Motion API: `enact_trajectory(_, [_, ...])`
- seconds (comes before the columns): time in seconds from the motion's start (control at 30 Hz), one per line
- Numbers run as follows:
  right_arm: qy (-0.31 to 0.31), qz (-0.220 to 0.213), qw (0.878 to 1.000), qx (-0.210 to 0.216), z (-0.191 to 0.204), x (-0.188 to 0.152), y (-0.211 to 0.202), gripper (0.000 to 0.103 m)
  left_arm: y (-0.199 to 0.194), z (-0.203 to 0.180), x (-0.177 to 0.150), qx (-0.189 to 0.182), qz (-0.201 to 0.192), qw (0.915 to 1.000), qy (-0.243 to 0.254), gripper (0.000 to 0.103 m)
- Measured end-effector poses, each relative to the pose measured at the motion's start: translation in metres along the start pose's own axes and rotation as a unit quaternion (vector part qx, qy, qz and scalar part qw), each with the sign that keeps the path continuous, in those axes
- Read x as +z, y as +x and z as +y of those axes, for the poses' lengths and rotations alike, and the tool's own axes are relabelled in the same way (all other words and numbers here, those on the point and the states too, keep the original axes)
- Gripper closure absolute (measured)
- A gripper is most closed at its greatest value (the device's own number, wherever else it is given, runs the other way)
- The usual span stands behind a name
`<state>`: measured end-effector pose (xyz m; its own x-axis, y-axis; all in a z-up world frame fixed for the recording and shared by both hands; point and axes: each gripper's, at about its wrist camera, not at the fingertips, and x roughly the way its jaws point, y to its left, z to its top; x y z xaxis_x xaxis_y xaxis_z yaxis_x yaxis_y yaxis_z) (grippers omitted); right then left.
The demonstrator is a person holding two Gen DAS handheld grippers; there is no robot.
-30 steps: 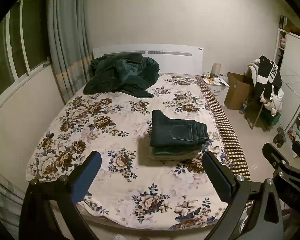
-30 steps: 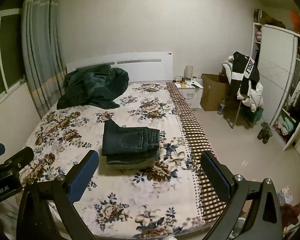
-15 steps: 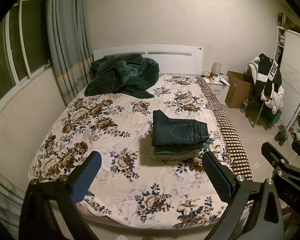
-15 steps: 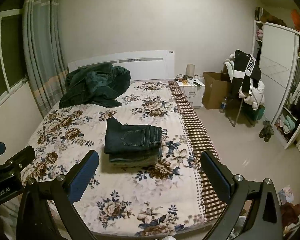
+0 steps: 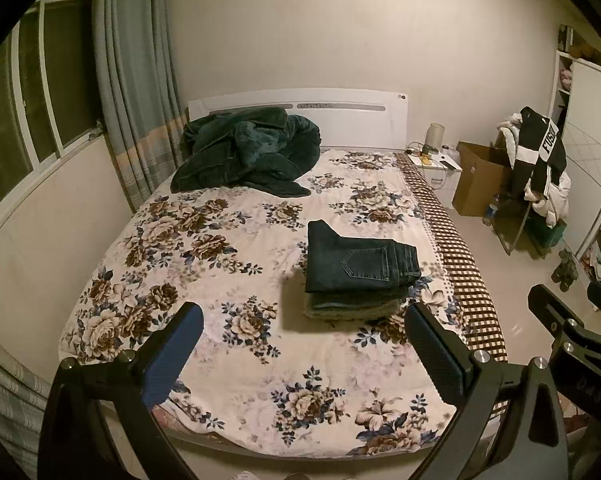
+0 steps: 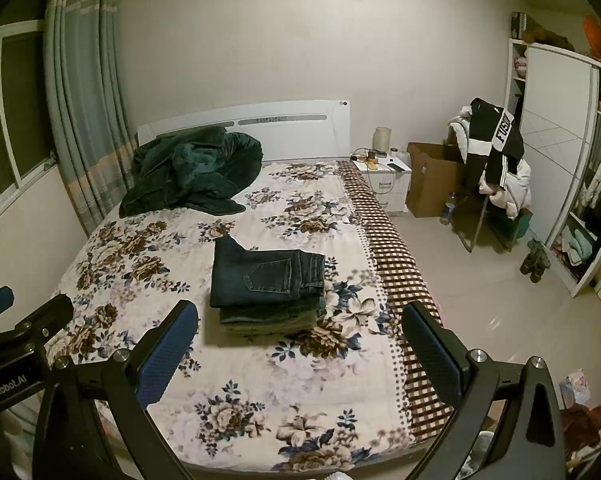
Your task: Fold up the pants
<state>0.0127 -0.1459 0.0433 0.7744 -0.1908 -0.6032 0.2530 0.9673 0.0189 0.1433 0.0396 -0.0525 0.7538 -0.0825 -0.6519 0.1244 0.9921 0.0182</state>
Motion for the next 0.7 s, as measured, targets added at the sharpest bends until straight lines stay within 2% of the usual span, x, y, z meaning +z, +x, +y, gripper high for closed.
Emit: enact_trajectory(0.7, [0.001,0.007,1.000,0.007,0.006,-0.012,-0.006,0.000,-0.001,0.006,-0.004,0.005,0.008,0.9999,0.008,0.000])
